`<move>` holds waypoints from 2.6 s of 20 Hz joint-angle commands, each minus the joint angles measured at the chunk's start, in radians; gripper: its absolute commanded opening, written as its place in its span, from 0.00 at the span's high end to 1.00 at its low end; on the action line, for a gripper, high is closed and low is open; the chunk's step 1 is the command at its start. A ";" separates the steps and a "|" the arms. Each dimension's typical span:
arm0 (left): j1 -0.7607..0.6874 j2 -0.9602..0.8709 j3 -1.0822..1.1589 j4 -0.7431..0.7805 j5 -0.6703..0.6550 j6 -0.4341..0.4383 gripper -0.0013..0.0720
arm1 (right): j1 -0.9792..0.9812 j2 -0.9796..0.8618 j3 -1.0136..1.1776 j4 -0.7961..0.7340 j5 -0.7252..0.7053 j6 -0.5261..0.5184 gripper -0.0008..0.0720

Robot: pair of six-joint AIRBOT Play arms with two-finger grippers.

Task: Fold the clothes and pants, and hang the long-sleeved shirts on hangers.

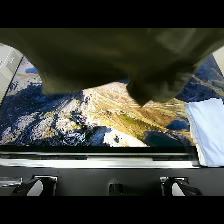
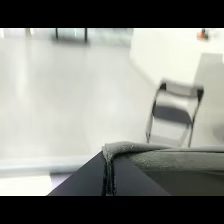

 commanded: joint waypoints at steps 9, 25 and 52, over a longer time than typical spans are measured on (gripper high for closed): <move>0.001 0.189 0.126 0.131 -0.006 -0.124 0.95 | 0.001 0.280 0.070 -0.146 0.008 0.090 0.94; -0.144 -0.509 -0.710 0.062 -0.024 -0.138 0.95 | 0.121 -0.607 -0.547 0.195 0.179 0.163 0.94; -0.061 -0.782 -0.566 0.242 -0.633 -0.077 0.95 | 0.176 -0.686 -0.574 -0.034 0.418 0.337 0.94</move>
